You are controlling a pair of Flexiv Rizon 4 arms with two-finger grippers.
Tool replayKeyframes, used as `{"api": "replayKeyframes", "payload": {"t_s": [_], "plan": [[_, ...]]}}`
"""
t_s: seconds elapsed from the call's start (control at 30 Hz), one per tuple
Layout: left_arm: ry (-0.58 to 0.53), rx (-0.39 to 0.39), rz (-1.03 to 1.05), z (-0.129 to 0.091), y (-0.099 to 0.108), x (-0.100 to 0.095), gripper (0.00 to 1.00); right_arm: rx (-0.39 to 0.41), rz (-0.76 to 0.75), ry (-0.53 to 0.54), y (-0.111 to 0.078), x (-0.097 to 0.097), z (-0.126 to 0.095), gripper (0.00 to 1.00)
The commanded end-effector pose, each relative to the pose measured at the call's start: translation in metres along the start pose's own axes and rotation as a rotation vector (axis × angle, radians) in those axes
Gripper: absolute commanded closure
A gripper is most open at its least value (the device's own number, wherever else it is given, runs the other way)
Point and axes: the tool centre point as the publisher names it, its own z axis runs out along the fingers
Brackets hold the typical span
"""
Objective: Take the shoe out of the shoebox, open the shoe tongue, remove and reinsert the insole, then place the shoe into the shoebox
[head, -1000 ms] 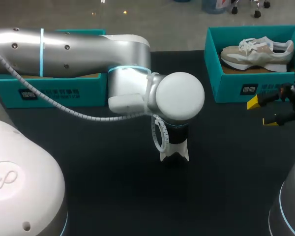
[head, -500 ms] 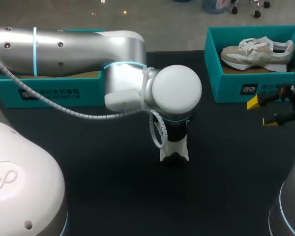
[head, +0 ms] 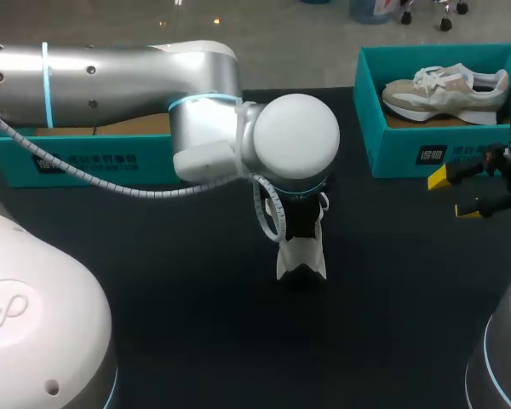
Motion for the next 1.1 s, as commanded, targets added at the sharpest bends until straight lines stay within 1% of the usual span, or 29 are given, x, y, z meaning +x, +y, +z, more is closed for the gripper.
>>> {"api": "replayKeyframes", "payload": {"t_s": [0.03, 0.2, 0.4, 0.5, 0.67, 0.7, 0.73, 0.77, 0.8, 0.83, 0.87, 0.9, 0.97, 1.0, 1.03, 1.07, 1.1], "plan": [[-0.013, -0.002, 0.003, -0.014, 0.006, 0.006, 0.0, -0.001, 0.002, -0.004, -0.001, 0.0, 0.0, 0.0], [-0.023, -0.03, 0.013, -0.026, 0.015, 0.009, 0.0, -0.001, 0.002, -0.004, -0.001, 0.0, 0.0, 0.0], [-0.008, -0.075, -0.012, -0.029, 0.036, 0.022, 0.0, -0.001, 0.002, -0.004, -0.001, 0.0, 0.0, 0.0], [-0.006, -0.077, -0.019, -0.031, 0.043, 0.028, 0.0, -0.001, 0.002, -0.004, -0.001, 0.0, 0.0, 0.0], [-0.001, -0.073, 0.005, -0.03, 0.053, 0.03, 0.0, -0.001, 0.002, -0.004, -0.001, 0.0, 0.0, 0.0], [-0.002, -0.069, 0.018, -0.029, 0.056, 0.029, 0.05, -0.001, 0.002, -0.004, -0.001, 0.0, 0.0, 0.0], [-0.006, -0.063, 0.024, -0.029, 0.058, 0.029, 0.18, -0.001, 0.002, -0.004, -0.001, 0.0, 0.0, 0.0], [-0.013, -0.056, 0.037, -0.028, 0.061, 0.028, 0.27, -0.001, 0.002, -0.004, -0.001, 0.0, 0.0, 0.0], [-0.019, -0.051, 0.048, -0.028, 0.064, 0.026, 0.44, -0.001, 0.002, -0.004, -0.001, 0.0, 0.0, 0.0], [-0.018, -0.051, 0.049, -0.028, 0.066, 0.025, 0.52, -0.001, 0.002, -0.004, -0.001, 0.0, 0.0, 0.0], [-0.016, -0.054, 0.06, -0.029, 0.068, 0.023, 0.55, -0.001, 0.002, -0.004, -0.001, 0.0, 0.0, 0.0], [-0.019, -0.053, 0.066, -0.029, 0.07, 0.021, 0.62, -0.001, 0.002, -0.004, -0.001, 0.0, 0.0, 0.0], [-0.021, -0.058, 0.075, -0.031, 0.072, 0.019, 0.63, -0.001, 0.002, -0.004, -0.001, 0.0, 0.0, 0.0], [-0.023, -0.061, 0.079, -0.031, 0.073, 0.018, 0.65, -0.001, 0.002, -0.004, -0.001, 0.0, 0.0, 0.0], [-0.023, -0.062, 0.081, -0.032, 0.074, 0.017, 0.77, -0.001, 0.002, -0.004, -0.001, 0.0, 0.0, 0.0], [-0.026, -0.067, 0.093, -0.032, 0.076, 0.016, 0.79, -0.001, 0.002, -0.004, -0.001, 0.0, 0.0, 0.0], [-0.03, -0.064, 0.097, -0.031, 0.076, 0.016, 0.91, -0.001, 0.002, -0.004, -0.001, 0.0, 0.0, 0.0]]}}
